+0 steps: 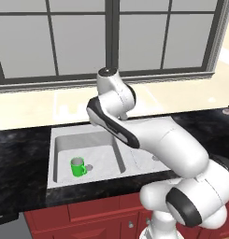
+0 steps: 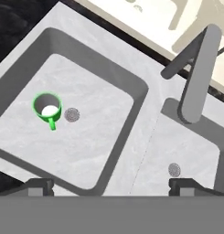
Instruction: Pick the mug and place it in the sink. Pick the bowl and place it in the open cabinet and then close the cabinet.
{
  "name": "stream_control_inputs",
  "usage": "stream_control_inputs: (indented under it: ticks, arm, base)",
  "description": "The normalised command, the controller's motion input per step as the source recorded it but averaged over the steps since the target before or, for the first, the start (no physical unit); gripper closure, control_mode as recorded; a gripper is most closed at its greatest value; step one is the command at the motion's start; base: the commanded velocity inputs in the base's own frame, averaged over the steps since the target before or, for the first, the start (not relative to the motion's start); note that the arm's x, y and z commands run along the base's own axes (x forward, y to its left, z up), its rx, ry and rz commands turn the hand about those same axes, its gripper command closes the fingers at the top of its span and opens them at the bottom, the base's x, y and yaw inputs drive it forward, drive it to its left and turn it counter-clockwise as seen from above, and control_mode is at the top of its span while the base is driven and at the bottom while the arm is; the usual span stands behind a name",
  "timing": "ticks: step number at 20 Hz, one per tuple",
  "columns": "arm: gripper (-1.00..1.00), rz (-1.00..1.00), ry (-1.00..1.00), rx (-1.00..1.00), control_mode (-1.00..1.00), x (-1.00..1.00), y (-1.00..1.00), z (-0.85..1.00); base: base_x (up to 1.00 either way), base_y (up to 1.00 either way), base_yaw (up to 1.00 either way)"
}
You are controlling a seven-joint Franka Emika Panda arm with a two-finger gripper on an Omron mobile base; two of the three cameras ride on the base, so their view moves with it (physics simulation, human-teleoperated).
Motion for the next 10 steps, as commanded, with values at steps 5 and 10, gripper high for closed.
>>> stream_control_inputs:
  ticks: [5, 10]
  arm:
    - [-1.0, 0.0, -0.07, 0.0, -1.0, -0.13, -0.62, -0.05]
    - [-1.0, 0.0, -0.06, -0.04, -1.0, -0.01, -0.57, 0.09]
  base:
    - [0.0, 0.0, 0.0]
    - [0.0, 0.0, 0.0]
